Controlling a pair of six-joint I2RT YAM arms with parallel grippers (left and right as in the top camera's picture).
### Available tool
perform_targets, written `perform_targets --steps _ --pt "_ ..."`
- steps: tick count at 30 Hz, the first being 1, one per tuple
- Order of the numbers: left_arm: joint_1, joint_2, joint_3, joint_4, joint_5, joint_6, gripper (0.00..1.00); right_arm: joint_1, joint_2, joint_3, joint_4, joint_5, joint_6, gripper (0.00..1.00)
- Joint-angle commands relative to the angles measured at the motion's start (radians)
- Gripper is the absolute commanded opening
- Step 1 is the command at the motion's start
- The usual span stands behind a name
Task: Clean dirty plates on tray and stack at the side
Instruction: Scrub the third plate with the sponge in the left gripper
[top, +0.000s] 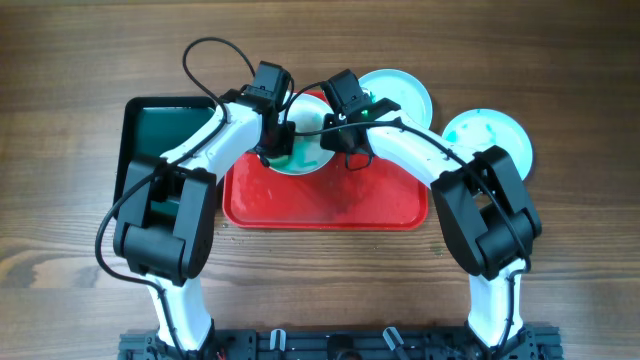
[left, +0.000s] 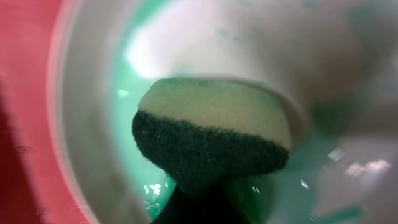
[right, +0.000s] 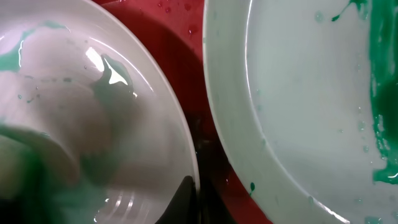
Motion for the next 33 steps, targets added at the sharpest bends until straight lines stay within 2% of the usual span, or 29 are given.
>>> perform_targets --steps 1,6,10,12,17,19,24,26,30,33 --pt "0.021 0.027 -0.018 0.061 -0.290 -0.031 0.04 -0.009 -0.003 -0.018 -0.011 0.021 -0.003 0.04" --pt "0.005 0.027 -0.018 0.249 -0.288 -0.031 0.04 -0.009 -0.003 -0.018 -0.010 0.021 -0.003 0.04" --pt "-0.020 0.027 -0.018 0.315 -0.257 -0.030 0.04 -0.009 -0.003 -0.018 -0.010 0.021 -0.003 0.04" --pt "-0.026 0.027 -0.018 0.294 -0.226 -0.031 0.04 -0.009 -0.003 -0.018 -0.010 0.025 -0.003 0.04" --pt "-0.026 0.027 -0.018 0.135 -0.092 -0.031 0.04 -0.009 -0.003 -0.018 -0.010 0.028 -0.003 0.04" --pt "-0.026 0.027 -0.018 0.060 0.044 -0.021 0.04 -0.009 -0.003 -0.018 -0.010 0.028 -0.003 0.04" --pt "-0.026 0.026 -0.017 -0.066 0.435 0.154 0.04 -0.009 -0.003 -0.018 -0.010 0.022 -0.003 0.04" --pt "-0.026 0.026 -0.017 -0.079 0.534 0.173 0.04 -0.009 -0.003 -0.018 -0.012 0.012 -0.003 0.04" --pt "-0.007 0.026 0.016 -0.055 0.563 0.155 0.04 -0.009 -0.003 -0.018 -0.022 -0.030 -0.017 0.04" --pt "0.056 0.026 0.118 -0.044 0.489 -0.025 0.04 -0.009 -0.003 -0.018 -0.022 -0.086 -0.029 0.04"
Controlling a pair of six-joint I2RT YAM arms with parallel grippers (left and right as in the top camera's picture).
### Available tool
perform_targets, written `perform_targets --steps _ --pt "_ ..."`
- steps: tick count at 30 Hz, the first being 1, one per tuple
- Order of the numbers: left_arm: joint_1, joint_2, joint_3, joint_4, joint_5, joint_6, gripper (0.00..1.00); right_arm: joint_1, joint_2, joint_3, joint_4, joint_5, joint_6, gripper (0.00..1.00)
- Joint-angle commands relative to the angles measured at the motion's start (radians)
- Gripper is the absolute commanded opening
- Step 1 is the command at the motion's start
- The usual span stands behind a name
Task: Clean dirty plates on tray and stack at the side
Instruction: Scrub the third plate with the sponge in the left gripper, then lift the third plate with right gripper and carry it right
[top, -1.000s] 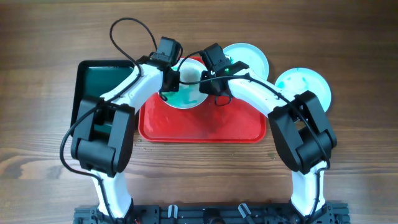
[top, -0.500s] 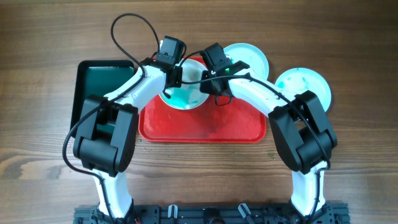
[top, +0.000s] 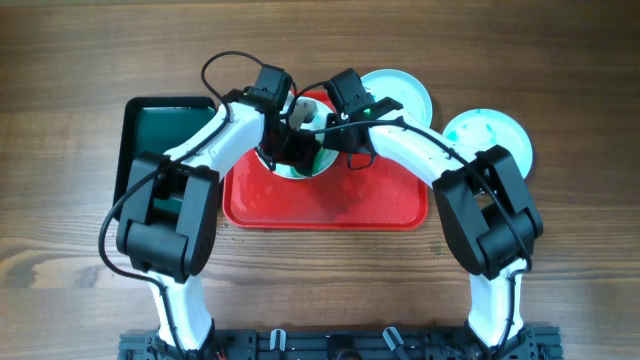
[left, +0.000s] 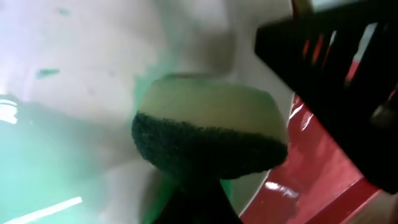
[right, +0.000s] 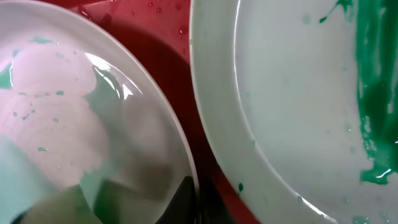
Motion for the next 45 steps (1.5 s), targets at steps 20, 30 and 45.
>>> perform_targets --steps 20,30,45 --pt "0.182 0.005 0.287 -0.192 -0.485 -0.494 0.04 0.000 0.000 -0.021 -0.022 -0.108 -0.039 0.28" --pt "0.227 -0.047 0.288 -0.358 -0.480 -0.544 0.04 -0.002 -0.112 0.015 -0.101 -0.041 -0.261 0.04" --pt "0.280 -0.102 0.286 -0.338 -0.480 -0.541 0.04 0.399 -0.377 0.009 -0.272 1.263 -0.267 0.04"
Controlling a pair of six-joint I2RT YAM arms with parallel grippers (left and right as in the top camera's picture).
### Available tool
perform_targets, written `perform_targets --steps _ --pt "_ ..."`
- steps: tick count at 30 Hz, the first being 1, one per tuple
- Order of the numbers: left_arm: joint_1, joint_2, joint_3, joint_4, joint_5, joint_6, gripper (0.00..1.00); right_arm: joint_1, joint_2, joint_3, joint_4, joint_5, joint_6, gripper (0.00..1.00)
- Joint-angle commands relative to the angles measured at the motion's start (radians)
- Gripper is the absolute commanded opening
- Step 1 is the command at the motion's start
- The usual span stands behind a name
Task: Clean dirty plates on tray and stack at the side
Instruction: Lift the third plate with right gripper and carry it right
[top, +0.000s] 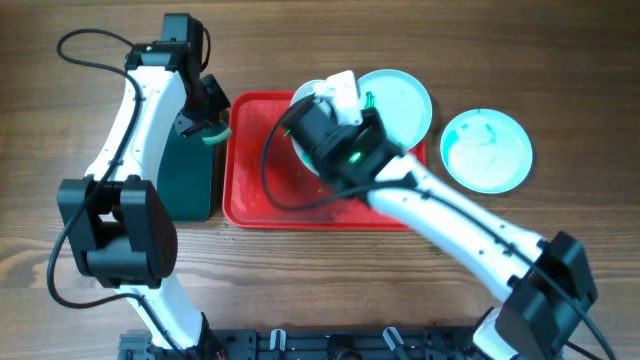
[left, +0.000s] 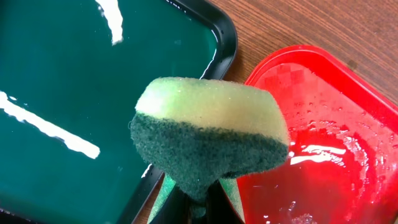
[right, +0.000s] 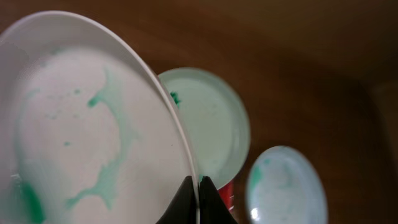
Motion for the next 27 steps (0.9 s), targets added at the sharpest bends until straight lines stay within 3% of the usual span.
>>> perform_targets --steps 1,6,19,22,23,27 --pt "0.004 -0.021 0.014 0.003 -0.017 -0.017 0.04 0.105 -0.001 0.004 0.000 0.424 0.037 0.04" --pt "0.004 -0.021 0.014 0.002 -0.017 -0.017 0.04 0.211 -0.001 0.004 0.017 0.650 0.039 0.04" --pt "0.003 -0.021 0.014 -0.002 -0.017 -0.017 0.04 0.215 -0.001 0.004 0.042 0.614 0.026 0.04" --pt "0.000 -0.021 0.014 -0.010 -0.017 -0.017 0.04 0.172 -0.001 0.004 -0.001 0.161 -0.052 0.04" --pt "0.000 -0.021 0.014 -0.017 -0.018 -0.016 0.04 0.127 -0.001 0.004 -0.031 -0.095 -0.041 0.04" --pt "0.000 -0.021 0.014 -0.024 -0.017 -0.014 0.04 -0.091 -0.001 0.004 -0.060 -0.782 -0.032 0.04"
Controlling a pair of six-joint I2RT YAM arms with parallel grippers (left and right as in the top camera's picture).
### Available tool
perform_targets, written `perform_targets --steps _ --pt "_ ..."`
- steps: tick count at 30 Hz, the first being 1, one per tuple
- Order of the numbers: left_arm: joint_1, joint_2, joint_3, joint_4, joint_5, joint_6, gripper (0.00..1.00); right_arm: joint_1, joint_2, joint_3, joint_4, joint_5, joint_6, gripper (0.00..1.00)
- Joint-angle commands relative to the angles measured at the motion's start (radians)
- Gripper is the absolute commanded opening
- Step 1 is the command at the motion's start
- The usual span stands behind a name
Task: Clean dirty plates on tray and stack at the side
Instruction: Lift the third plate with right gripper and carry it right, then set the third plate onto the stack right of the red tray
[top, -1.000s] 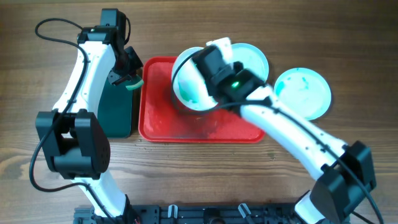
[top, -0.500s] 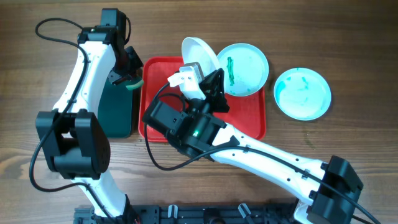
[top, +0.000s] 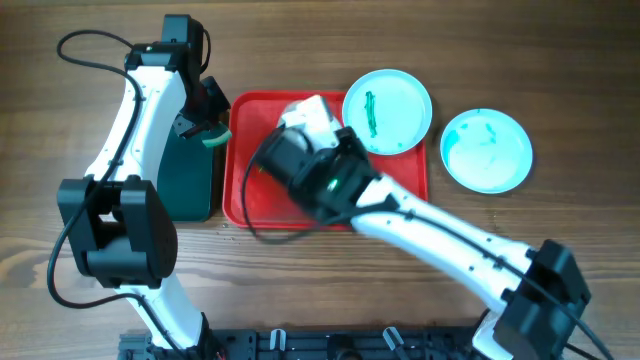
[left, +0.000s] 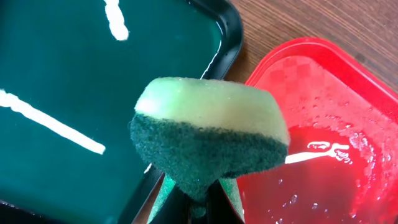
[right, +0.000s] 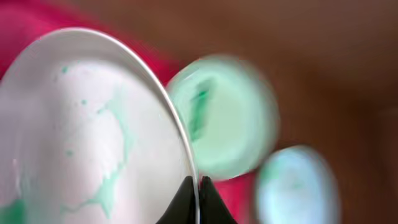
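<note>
My right gripper is shut on the rim of a white plate streaked with green, held high and edge-on over the red tray. In the overhead view the raised right arm hides that plate. A second plate with a green smear lies at the tray's back right. A third, pale plate lies on the table to the right. My left gripper is shut on a yellow-and-green sponge, which hangs over the gap between the dark green tray and the red tray.
The dark green tray of liquid stands left of the red tray, touching it. Water drops lie on the red tray's floor. Wooden table surrounds everything. The left arm's cable loops at the back left.
The right arm has shifted left and toward the front with the plate in its grip, uncovering the smeared plate on the tray. The left gripper and sponge have barely moved.
The sponge in my left gripper was pressed inside a plate on the red tray while my right gripper held that plate's rim. Then the sponge was at another part of the plate. Later the sponge hung by the dark tray and the plate was lifted high, where it stays.
</note>
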Motion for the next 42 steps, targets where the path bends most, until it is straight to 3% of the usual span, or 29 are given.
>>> perform_targets --steps 1,5,8,11,15,20,25,29,38,42 --pt "0.000 -0.021 0.014 -0.002 -0.017 -0.014 0.04 -0.221 -0.003 0.004 -0.016 -0.736 -0.002 0.04" --pt "0.000 -0.021 0.013 -0.002 -0.016 -0.014 0.04 -0.512 -0.004 0.004 -0.047 -1.017 -0.055 0.04" --pt "-0.005 -0.021 0.013 -0.001 -0.016 -0.014 0.04 -0.739 -0.005 0.004 -0.082 -1.088 -0.071 0.04" --pt "-0.013 -0.021 0.013 -0.001 -0.016 -0.014 0.04 -0.935 -0.005 0.004 -0.137 -1.045 -0.080 0.04" --pt "-0.031 -0.021 0.013 -0.001 -0.009 -0.014 0.04 -1.164 -0.005 -0.003 -0.225 -0.832 -0.020 0.04" --pt "-0.062 -0.021 0.013 0.010 -0.009 -0.014 0.04 -1.340 -0.005 -0.125 -0.142 -0.777 -0.014 0.04" --pt "-0.072 -0.021 0.013 0.017 -0.009 -0.014 0.04 -1.354 -0.005 -0.277 0.028 -0.814 0.028 0.06" --pt "-0.072 -0.021 0.013 0.017 -0.009 -0.014 0.04 -1.300 -0.005 -0.334 0.069 -0.837 0.025 0.24" --pt "-0.072 -0.021 0.013 0.018 -0.009 -0.014 0.04 -1.066 -0.066 -0.155 -0.011 -0.786 -0.015 0.31" --pt "-0.072 -0.021 0.013 0.018 -0.009 -0.014 0.04 -0.949 -0.052 -0.138 0.104 -0.803 0.018 0.41"
